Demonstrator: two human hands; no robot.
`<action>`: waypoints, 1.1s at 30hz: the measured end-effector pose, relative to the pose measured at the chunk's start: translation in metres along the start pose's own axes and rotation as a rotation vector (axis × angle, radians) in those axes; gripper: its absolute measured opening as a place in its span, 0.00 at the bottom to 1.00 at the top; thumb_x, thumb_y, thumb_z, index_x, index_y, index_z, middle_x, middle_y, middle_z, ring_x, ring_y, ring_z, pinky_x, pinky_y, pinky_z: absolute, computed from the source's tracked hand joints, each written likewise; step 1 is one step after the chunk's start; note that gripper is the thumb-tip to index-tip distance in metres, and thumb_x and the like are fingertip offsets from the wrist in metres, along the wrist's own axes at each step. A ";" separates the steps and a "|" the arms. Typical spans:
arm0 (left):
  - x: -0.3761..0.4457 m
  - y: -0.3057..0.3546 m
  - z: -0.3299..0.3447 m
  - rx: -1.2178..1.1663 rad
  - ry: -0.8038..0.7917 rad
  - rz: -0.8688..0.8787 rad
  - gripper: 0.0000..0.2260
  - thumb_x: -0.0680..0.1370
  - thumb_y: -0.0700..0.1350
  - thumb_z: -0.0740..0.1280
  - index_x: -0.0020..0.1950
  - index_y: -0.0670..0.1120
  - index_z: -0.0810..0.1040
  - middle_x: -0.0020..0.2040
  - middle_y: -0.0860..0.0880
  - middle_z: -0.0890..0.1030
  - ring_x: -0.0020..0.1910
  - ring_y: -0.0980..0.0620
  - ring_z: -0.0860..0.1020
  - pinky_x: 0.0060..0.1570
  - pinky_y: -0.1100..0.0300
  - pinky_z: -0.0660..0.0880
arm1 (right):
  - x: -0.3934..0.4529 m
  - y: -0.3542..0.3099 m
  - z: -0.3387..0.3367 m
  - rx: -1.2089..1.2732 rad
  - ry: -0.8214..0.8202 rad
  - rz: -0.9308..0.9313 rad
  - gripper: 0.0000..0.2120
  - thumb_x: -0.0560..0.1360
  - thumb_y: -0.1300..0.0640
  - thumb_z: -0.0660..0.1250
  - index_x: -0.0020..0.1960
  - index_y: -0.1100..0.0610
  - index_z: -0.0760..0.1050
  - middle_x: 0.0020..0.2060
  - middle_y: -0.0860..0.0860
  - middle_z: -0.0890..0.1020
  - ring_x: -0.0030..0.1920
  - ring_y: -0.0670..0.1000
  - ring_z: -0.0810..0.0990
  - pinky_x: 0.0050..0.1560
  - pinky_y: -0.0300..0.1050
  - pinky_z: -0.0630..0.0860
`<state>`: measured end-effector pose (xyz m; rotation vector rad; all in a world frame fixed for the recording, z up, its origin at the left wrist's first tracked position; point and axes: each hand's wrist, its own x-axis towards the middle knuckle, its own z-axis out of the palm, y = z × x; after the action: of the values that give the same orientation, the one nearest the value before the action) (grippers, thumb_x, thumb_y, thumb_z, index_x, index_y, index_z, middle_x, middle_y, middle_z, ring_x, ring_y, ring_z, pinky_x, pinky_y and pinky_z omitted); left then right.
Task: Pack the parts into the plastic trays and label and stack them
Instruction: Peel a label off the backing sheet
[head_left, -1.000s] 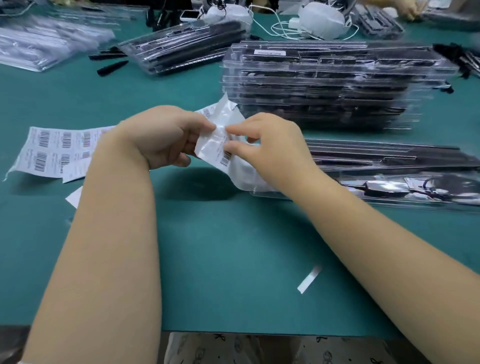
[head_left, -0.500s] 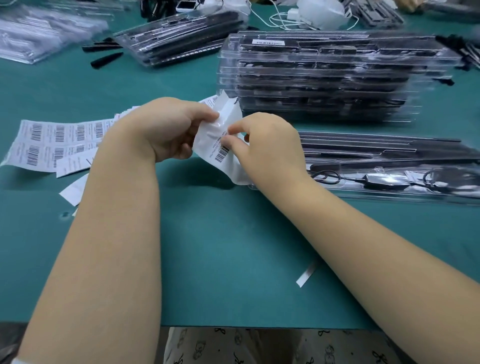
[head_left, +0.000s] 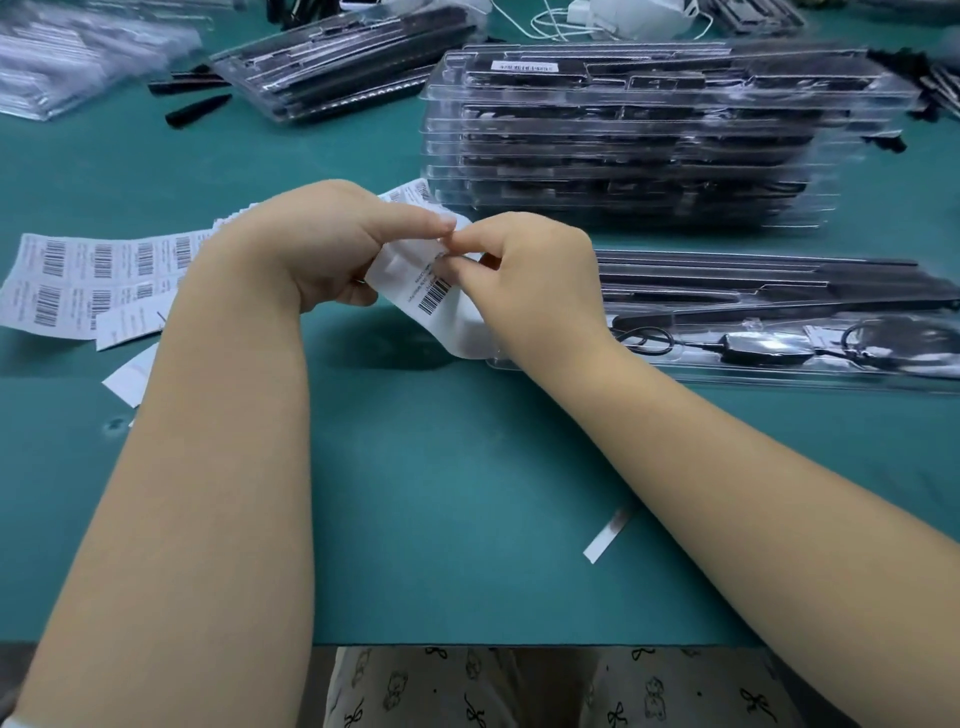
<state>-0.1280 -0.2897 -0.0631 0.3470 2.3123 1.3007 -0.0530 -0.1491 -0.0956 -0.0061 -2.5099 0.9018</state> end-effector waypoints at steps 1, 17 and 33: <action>0.001 0.000 0.000 0.002 0.029 -0.006 0.09 0.72 0.53 0.71 0.36 0.51 0.85 0.36 0.51 0.83 0.31 0.55 0.77 0.32 0.61 0.68 | 0.000 -0.001 0.000 0.038 0.018 0.025 0.08 0.74 0.55 0.69 0.51 0.51 0.83 0.48 0.48 0.84 0.50 0.51 0.78 0.52 0.44 0.71; 0.004 0.000 0.004 -0.044 0.063 -0.078 0.06 0.74 0.45 0.65 0.37 0.46 0.77 0.28 0.50 0.78 0.23 0.54 0.73 0.24 0.67 0.68 | -0.002 0.005 0.005 -0.197 0.109 -0.303 0.08 0.74 0.60 0.65 0.44 0.59 0.83 0.39 0.55 0.83 0.41 0.60 0.80 0.42 0.54 0.74; 0.006 -0.004 0.003 -0.065 0.097 -0.089 0.06 0.72 0.42 0.62 0.35 0.47 0.74 0.29 0.50 0.77 0.29 0.51 0.73 0.29 0.62 0.66 | -0.004 0.004 0.013 -0.062 0.424 -0.450 0.09 0.60 0.72 0.74 0.37 0.61 0.82 0.25 0.52 0.79 0.29 0.56 0.75 0.23 0.45 0.71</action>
<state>-0.1314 -0.2870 -0.0699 0.1612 2.3293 1.3730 -0.0553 -0.1545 -0.1084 0.3031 -2.0248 0.5655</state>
